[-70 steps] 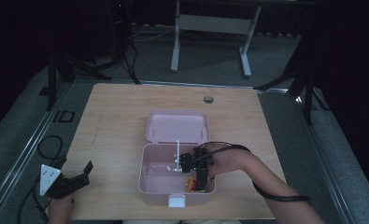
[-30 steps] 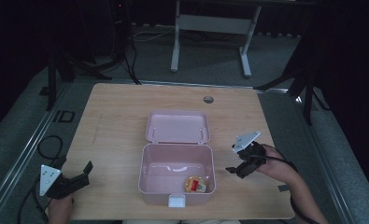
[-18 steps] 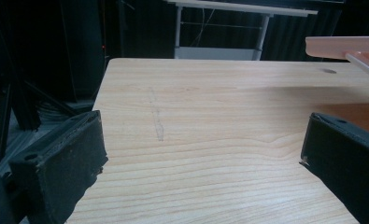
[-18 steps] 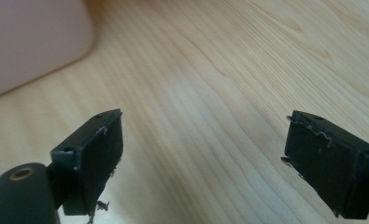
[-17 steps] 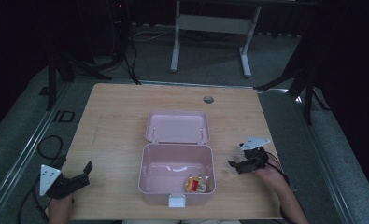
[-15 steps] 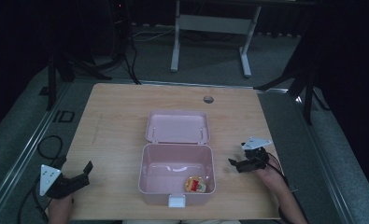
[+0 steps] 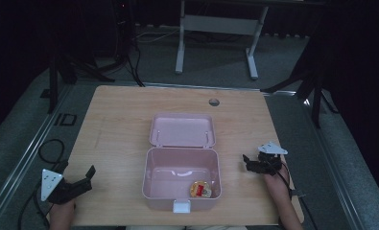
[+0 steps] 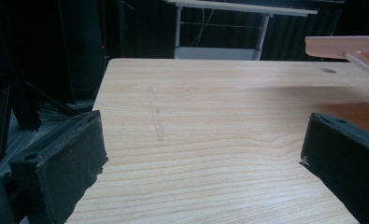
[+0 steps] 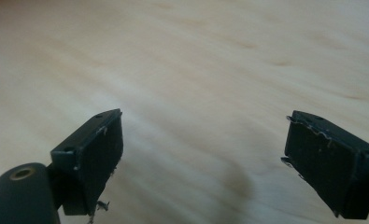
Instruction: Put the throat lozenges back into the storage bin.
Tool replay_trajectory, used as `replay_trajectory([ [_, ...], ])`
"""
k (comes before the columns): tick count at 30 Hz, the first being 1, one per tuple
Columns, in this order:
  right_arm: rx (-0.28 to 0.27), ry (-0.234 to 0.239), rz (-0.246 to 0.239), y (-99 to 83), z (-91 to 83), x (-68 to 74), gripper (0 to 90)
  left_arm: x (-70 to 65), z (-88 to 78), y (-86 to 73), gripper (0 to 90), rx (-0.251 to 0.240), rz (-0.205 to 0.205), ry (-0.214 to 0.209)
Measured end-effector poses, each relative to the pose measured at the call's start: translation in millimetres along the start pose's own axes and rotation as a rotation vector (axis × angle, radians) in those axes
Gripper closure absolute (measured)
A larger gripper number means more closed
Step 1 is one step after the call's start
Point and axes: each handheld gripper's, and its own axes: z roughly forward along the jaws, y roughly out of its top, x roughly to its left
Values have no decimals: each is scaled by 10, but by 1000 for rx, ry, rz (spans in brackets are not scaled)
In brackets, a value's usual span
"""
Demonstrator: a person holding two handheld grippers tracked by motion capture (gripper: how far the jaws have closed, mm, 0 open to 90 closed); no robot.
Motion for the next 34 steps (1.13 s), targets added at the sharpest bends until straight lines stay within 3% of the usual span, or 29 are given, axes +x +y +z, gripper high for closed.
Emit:
replay_trajectory([
  [1, -14, -53, 44, -18, -19, -28, 114, 1, -1, 0, 4, 0, 0, 0],
  [3, -10, -106, 71, -43, -27, -57, 114, 2, -1, 0, 3, 0, -2, 0],
  [6, -5, -129, 118, -70, -41, -119, 114, 2, 0, 0, 4, 1, -2, 1],
  [7, -6, -168, 135, -84, -59, -160, 115, 2, 0, 1, 4, 2, -1, 1],
  [12, 22, -217, 183, -141, -72, -263, 115, 3, 0, 1, 3, 2, -3, 3],
  [18, -1, -236, 219, -168, -102, -342, 115, 6, 1, 2, 3, 5, -4, 2],
  [19, -10, -246, 259, -203, -114, -400, 115, 9, 1, 2, 3, 3, -7, 1],
  [21, -22, -254, 278, -211, -133, -427, 115, 10, 1, 1, 4, 2, -10, 2],
  [25, -35, -271, 295, -217, -150, -457, 135, 11, -1, 0, 4, 0, -11, 3],
  [32, -65, -209, 341, -231, -172, -513, 138, 13, 0, 0, 3, -2, -14, 3],
  [34, -62, -212, 345, -232, -173, -517, 138, 13, -1, 0, 3, -2, -14, 2],
])
